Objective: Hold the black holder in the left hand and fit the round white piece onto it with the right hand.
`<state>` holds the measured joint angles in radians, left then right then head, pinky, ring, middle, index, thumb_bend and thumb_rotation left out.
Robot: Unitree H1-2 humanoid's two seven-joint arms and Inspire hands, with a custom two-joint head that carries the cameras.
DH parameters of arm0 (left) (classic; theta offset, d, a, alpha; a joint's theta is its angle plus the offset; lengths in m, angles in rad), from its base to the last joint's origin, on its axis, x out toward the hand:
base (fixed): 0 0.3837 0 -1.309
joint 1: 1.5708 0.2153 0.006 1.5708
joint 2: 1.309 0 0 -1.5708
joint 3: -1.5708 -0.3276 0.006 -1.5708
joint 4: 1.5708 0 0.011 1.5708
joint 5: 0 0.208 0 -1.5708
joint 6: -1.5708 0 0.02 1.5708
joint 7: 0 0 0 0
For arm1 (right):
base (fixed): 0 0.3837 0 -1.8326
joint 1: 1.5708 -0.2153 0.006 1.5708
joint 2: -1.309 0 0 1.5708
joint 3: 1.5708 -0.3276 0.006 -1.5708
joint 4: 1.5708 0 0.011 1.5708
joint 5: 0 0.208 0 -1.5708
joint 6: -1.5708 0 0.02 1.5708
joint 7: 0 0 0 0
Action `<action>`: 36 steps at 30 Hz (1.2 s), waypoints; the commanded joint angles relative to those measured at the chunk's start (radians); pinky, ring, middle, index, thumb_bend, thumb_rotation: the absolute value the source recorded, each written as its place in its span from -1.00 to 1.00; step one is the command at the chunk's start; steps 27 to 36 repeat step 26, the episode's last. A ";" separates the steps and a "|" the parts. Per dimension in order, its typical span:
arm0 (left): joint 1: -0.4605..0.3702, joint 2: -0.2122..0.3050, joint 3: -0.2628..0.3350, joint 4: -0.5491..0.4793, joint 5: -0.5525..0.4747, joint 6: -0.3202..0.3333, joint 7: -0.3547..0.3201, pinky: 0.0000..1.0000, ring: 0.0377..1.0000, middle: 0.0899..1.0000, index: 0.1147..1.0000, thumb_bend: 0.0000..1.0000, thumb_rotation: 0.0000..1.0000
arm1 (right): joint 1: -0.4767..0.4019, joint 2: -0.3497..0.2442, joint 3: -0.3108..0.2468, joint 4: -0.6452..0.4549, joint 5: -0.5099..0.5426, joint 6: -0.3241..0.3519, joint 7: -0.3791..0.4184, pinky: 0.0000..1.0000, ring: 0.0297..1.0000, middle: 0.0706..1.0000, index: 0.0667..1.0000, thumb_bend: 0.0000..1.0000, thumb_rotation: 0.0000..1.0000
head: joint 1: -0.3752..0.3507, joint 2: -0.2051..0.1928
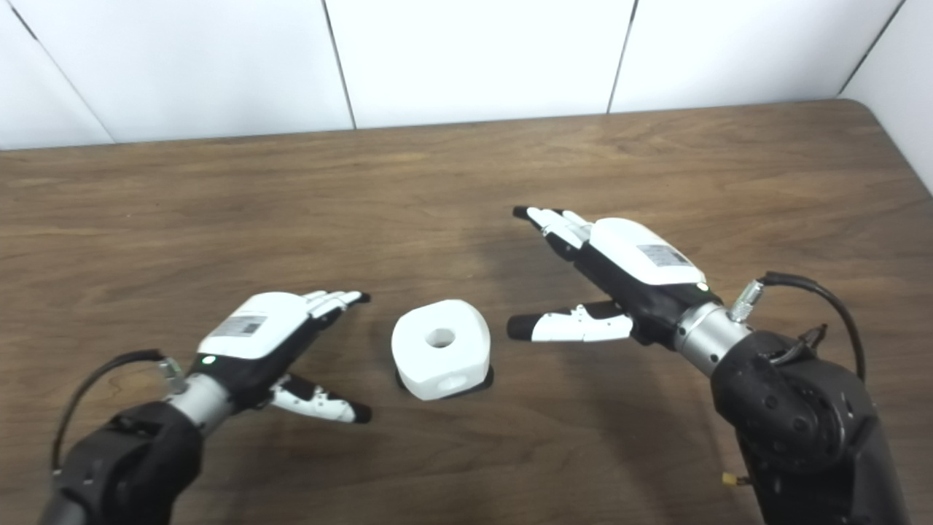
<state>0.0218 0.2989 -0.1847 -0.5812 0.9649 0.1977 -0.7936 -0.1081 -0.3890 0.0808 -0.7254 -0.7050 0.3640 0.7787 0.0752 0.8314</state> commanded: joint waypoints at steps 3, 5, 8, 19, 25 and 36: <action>0.010 0.043 0.078 -0.043 -0.097 0.056 0.003 0.75 0.91 0.89 0.87 1.00 -0.13 | 0.001 0.006 -0.031 0.007 0.036 0.017 -0.067 0.91 1.00 0.97 0.99 0.59 1.00 | 0.005 -0.006; 0.021 0.033 0.131 -0.054 -0.190 0.068 0.047 0.70 0.86 0.86 0.84 0.98 -0.15 | 0.014 0.017 -0.040 0.020 0.062 0.023 -0.094 0.85 1.00 0.98 0.99 0.55 1.00 | 0.006 -0.009; 0.038 0.013 0.201 -0.062 -0.304 0.089 0.110 0.59 0.81 0.84 0.84 0.88 -0.15 | 0.037 0.040 -0.056 0.044 0.100 0.017 -0.147 0.81 0.99 0.97 0.99 0.52 1.00 | 0.004 -0.011; 0.141 -0.130 0.432 -0.057 -0.747 0.118 0.375 0.73 0.82 0.86 0.83 0.44 0.14 | 0.147 0.239 -0.206 0.147 0.395 -0.008 -0.420 0.70 0.84 0.88 0.86 0.14 1.00 | -0.005 -0.011; 0.197 -0.214 0.486 -0.013 -0.983 0.099 0.476 0.98 0.98 1.00 1.00 0.14 0.44 | 0.202 0.295 -0.271 0.205 0.582 -0.072 -0.515 0.88 0.91 0.90 0.92 0.17 1.00 | -0.012 -0.011; 0.204 -0.219 0.489 -0.007 -1.012 0.091 0.486 0.99 0.99 1.00 1.00 0.14 0.45 | 0.211 0.297 -0.273 0.212 0.599 -0.085 -0.526 0.90 0.92 0.90 0.93 0.16 1.00 | -0.018 -0.011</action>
